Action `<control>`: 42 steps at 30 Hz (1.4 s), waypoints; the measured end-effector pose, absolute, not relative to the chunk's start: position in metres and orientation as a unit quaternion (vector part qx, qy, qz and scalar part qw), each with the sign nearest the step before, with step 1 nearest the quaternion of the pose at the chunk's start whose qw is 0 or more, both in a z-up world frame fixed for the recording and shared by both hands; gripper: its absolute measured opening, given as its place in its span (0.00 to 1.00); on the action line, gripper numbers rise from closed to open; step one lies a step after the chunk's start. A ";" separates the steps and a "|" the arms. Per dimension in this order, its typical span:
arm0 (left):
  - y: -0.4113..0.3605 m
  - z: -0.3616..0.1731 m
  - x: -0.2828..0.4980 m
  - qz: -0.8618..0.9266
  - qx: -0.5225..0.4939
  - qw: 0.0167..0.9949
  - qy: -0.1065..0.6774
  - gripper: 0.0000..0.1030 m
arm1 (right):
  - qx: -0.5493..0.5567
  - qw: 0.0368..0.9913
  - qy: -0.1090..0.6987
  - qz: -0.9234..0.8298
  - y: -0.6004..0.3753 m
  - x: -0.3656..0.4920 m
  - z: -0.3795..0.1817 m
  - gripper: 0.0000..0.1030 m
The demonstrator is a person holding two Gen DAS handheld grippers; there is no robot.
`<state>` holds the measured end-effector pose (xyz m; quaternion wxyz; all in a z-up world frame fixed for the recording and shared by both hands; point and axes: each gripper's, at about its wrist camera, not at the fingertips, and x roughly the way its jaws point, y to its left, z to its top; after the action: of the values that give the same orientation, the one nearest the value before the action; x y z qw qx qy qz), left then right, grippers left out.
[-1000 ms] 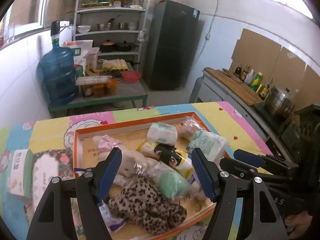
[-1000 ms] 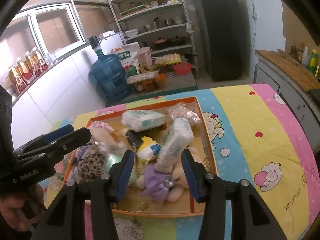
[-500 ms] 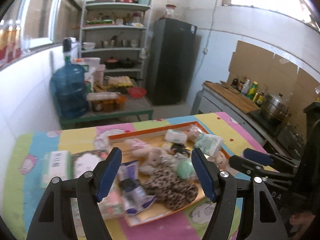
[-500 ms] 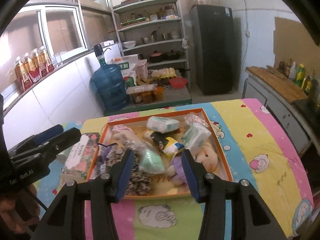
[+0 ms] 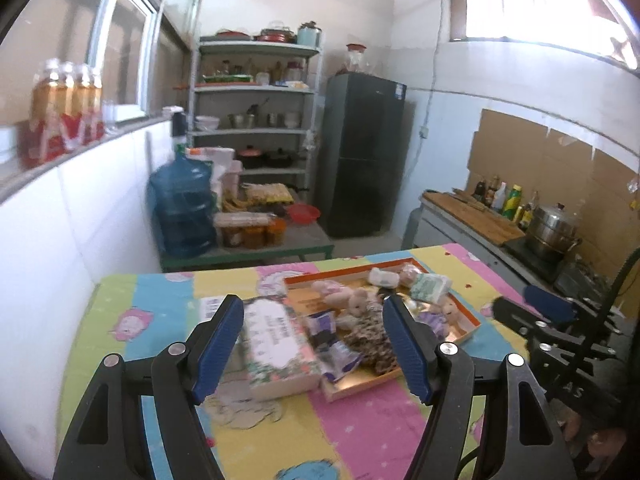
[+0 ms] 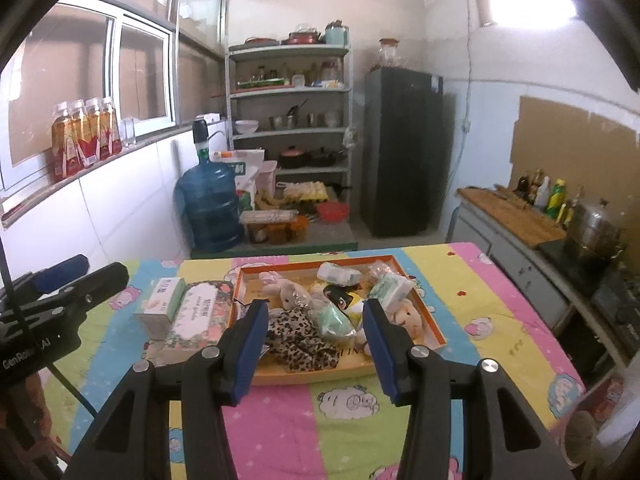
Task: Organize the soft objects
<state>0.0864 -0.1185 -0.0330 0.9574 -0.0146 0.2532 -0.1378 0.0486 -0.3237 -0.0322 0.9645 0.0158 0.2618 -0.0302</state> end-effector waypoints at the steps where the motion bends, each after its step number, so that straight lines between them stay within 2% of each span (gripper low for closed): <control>1: -0.115 -0.031 0.081 -0.131 -0.011 0.958 0.255 0.71 | 0.016 0.965 0.260 -0.035 -0.319 0.043 -0.030 0.48; 17: -0.056 -0.009 -0.002 -0.111 -0.011 0.962 0.251 0.71 | 0.047 0.961 0.260 -0.084 -0.259 -0.042 -0.010 0.48; 42: -0.043 -0.004 -0.030 -0.112 -0.009 0.963 0.244 0.72 | 0.046 0.963 0.251 -0.087 -0.239 -0.072 -0.009 0.48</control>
<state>-0.0305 -0.0428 -0.0036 0.9634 -0.0088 0.2436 -0.1118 -0.0715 -0.2386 -0.0085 0.9631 0.0463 0.2505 -0.0869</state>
